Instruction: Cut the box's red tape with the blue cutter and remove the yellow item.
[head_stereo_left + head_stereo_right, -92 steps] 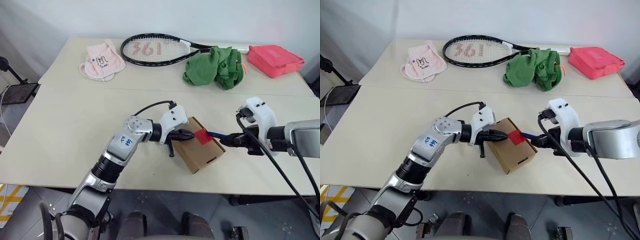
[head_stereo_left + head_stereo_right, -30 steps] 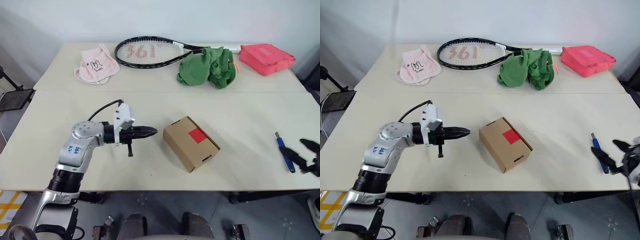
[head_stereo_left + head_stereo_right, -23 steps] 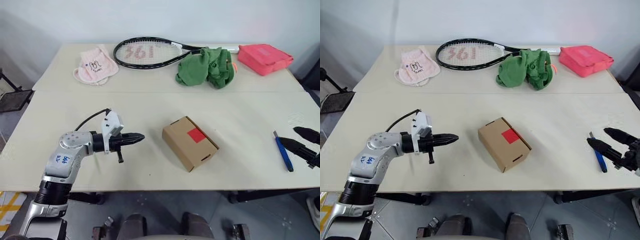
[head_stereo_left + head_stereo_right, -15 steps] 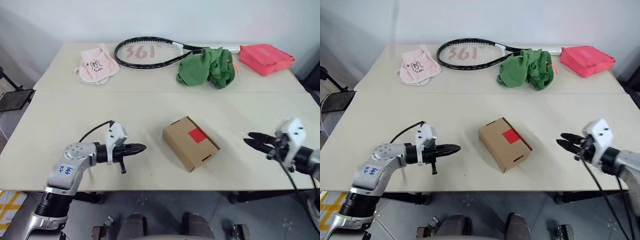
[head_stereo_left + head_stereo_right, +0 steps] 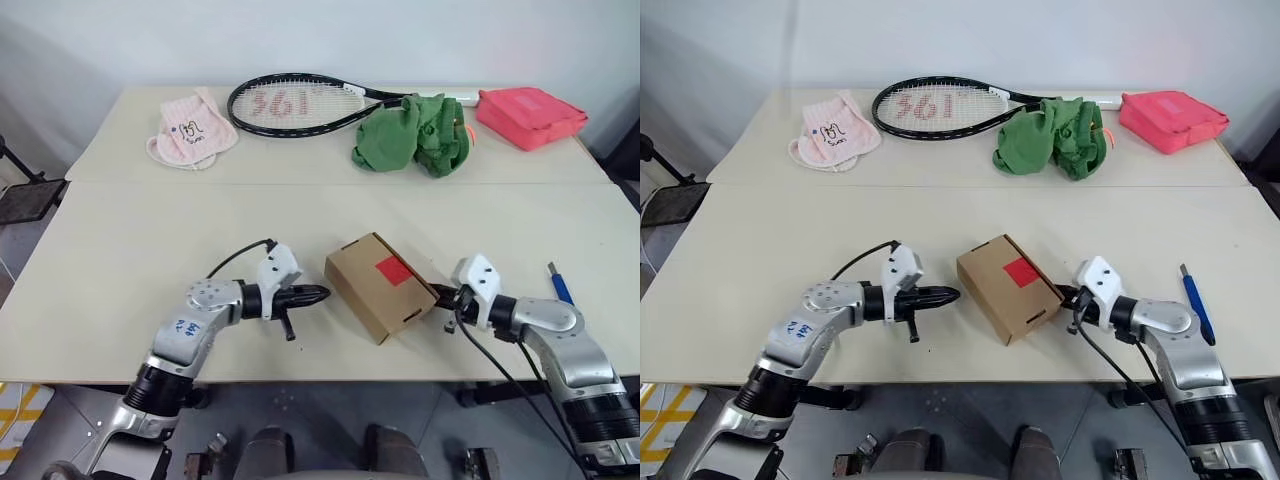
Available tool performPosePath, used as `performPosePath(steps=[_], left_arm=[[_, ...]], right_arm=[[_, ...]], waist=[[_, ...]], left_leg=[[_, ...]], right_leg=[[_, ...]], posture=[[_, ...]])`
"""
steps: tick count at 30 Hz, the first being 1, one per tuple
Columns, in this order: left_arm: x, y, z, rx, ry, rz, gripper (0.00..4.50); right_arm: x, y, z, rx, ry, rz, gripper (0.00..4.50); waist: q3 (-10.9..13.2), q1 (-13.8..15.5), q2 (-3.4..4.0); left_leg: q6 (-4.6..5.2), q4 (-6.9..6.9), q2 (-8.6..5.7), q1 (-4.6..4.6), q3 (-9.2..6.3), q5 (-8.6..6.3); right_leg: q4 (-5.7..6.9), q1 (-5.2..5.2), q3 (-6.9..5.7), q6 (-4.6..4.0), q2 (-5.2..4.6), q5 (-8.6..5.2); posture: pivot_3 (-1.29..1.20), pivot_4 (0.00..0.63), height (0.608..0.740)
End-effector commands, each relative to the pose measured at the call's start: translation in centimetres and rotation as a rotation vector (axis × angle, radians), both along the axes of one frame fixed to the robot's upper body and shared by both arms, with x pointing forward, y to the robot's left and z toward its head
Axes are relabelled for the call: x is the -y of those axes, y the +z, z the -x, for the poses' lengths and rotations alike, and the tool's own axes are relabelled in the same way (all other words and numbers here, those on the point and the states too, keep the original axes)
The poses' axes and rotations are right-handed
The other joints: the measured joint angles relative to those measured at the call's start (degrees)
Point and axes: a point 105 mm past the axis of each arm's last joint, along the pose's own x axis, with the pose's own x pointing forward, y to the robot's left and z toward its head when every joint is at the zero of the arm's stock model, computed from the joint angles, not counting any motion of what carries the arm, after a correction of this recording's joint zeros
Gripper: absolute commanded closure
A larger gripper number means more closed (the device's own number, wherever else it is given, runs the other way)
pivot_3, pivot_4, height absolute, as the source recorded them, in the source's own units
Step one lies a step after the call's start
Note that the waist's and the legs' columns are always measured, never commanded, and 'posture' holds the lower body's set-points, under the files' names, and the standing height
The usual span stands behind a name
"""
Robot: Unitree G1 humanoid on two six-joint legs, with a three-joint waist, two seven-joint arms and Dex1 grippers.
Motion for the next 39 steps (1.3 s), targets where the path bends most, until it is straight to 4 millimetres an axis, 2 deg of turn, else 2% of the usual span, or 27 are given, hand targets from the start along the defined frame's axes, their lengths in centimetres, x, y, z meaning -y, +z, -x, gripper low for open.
performPosePath(steps=[1,7,13,18,22,32,36,39], left_arm=[[1.0,0.2,0.0,-0.001,-0.013,0.016,4.5],[1.4,-0.4,0.1,-0.023,-0.021,0.007,4.5],[0.7,-0.7,0.1,-0.035,-0.014,-0.015,4.5],[0.3,-0.9,0.9,-0.061,-0.04,-0.025,4.5],[0.4,-1.0,2.1,-0.102,-0.11,-0.005,4.5],[1.3,-1.4,2.7,-0.125,-0.137,0.009,4.5],[-0.1,-1.4,2.3,-0.12,-0.097,-0.035,4.5],[-2.9,-1.0,2.3,-0.109,-0.102,-0.109,4.5]], right_arm=[[-2.4,1.0,2.0,-0.027,0.125,-0.029,4.45],[-3.9,0.4,4.6,-0.122,0.182,-0.03,4.45],[-5.0,0.2,5.8,-0.151,0.191,-0.039,4.45],[-3.6,-0.6,5.0,-0.141,0.087,-0.014,4.45],[-2.6,-0.2,4.1,-0.113,0.029,-0.016,4.45],[-3.1,0.3,2.6,-0.056,0.018,-0.02,4.45],[-1.9,0.6,2.6,-0.048,-0.01,0.013,4.45],[-0.1,1.8,3.5,-0.053,-0.024,0.044,4.45]], waist=[[0.0,-0.08,0.0],[0.0,0.12,0.0],[0.0,0.01,0.0],[0.0,0.01,0.0],[0.0,0.03,0.0],[0.0,0.01,0.0],[0.0,-0.06,0.0],[0.0,0.0,0.0]], left_leg=[[0.0,0.0,0.0,0.0,0.0,0.0],[0.0,0.0,0.0,0.0,-0.01,0.0],[0.01,0.01,0.0,0.01,-0.02,-0.01],[0.01,0.0,0.0,0.0,-0.01,-0.01],[0.01,0.01,0.0,0.0,-0.01,-0.01],[0.01,0.0,0.0,0.0,-0.01,-0.01],[0.01,-0.01,0.0,0.0,-0.01,-0.01],[0.01,-0.04,0.0,0.0,-0.01,-0.01]], right_leg=[[0.01,-0.01,0.0,0.0,0.0,0.0],[0.01,-0.01,0.0,0.0,0.0,0.0],[0.03,-0.01,0.01,-0.01,0.0,0.0],[0.02,-0.02,0.01,-0.01,0.0,0.0],[0.02,-0.01,0.01,-0.01,0.0,0.0],[0.02,-0.01,0.01,-0.01,0.0,0.0],[0.01,-0.02,0.02,-0.01,0.0,0.0],[0.01,-0.05,0.02,-0.01,0.0,0.0]], posture=[[0.0,0.15,0.74],[0.0,0.15,0.74],[0.0,0.15,0.74],[0.0,0.15,0.74],[0.0,0.15,0.74],[0.0,0.15,0.74],[0.0,0.15,0.74],[0.0,0.15,0.74]])
